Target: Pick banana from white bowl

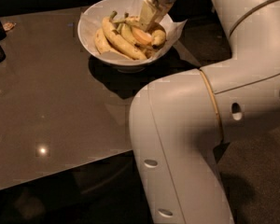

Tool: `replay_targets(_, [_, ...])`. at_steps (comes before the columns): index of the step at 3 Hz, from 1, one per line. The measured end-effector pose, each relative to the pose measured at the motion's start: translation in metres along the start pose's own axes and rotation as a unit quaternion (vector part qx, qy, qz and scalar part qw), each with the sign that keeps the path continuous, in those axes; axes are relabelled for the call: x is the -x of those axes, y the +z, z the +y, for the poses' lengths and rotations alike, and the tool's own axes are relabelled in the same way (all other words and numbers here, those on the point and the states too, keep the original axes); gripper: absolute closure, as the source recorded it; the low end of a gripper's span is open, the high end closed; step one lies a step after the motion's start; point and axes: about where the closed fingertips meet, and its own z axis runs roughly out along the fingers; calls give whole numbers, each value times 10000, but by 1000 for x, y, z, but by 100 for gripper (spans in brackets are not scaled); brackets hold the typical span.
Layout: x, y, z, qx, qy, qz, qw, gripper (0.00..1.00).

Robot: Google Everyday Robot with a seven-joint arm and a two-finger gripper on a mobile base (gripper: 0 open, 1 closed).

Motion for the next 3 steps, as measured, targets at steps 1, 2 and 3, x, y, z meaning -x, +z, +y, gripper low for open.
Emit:
replay_targets(1, [0,0,0,1,-1,0,10000,100])
replay_targets(2, [1,3,2,53,-33,-4,10000,100])
replay_targets(3, [0,-3,12,135,-120,39,9998,100])
